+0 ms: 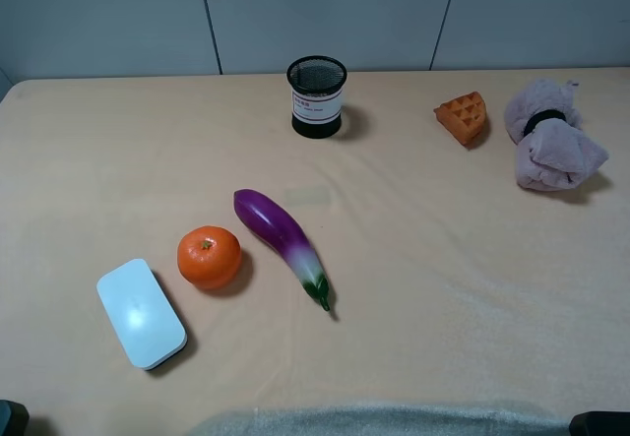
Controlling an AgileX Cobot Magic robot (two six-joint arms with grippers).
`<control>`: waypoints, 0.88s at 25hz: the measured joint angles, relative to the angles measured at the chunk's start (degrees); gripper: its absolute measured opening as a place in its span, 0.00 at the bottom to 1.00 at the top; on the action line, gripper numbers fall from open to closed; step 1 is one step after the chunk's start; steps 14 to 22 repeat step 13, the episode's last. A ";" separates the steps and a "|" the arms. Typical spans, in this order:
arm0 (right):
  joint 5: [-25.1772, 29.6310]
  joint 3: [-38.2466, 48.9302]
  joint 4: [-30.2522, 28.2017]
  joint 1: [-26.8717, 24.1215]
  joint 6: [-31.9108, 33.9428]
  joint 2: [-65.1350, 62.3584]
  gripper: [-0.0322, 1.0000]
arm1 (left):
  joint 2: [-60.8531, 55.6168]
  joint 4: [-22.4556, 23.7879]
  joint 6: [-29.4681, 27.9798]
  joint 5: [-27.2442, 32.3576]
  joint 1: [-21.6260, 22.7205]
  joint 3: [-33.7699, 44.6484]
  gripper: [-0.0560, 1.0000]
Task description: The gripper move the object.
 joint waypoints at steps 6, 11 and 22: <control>0.00 0.00 0.00 0.00 0.00 0.00 0.70 | 0.00 0.00 0.05 0.00 0.00 0.00 0.95; 0.00 0.00 0.00 0.00 0.00 0.00 0.70 | 0.00 0.00 0.05 0.00 0.00 0.00 0.95; 0.00 0.00 0.00 0.00 0.00 0.00 0.70 | 0.00 0.00 0.05 0.00 0.00 0.00 0.95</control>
